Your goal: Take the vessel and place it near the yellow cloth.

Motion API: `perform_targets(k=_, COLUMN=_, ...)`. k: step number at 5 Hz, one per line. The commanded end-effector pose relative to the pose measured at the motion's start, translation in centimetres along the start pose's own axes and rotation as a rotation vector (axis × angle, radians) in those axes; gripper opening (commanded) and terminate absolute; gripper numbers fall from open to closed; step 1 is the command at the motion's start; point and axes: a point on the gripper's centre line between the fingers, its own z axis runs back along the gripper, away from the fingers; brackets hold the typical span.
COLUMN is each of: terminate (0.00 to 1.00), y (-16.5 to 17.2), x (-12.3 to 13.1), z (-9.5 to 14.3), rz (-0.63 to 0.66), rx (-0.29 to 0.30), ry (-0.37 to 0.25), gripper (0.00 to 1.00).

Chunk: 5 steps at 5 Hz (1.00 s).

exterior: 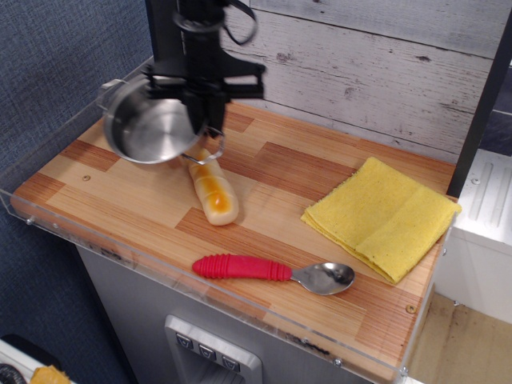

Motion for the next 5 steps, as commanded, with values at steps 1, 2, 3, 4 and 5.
perform_targets(k=1, terminate=0.0, y=-3.4, x=0.1, z=0.5, rz=-0.092, rx=-0.014, ry=-0.029, gripper=0.0)
perform_targets(k=2, terminate=0.0, y=-4.9, x=-0.3, z=0.2, rz=-0.135, rx=-0.006, ry=-0.025, gripper=0.0)
perform_targets(k=3, terminate=0.0, y=-7.8, x=-1.3, z=0.6, rz=-0.196, rx=-0.002, ry=-0.048, gripper=0.0)
perform_targets(k=4, terminate=0.0, y=-11.0, x=-2.5, z=1.4, rz=-0.266, rx=0.005, ry=-0.089, gripper=0.0)
perform_targets(k=5, terminate=0.0, y=-11.5, x=-3.0, z=1.7, rz=-0.277, rx=-0.008, ry=-0.107, gripper=0.0)
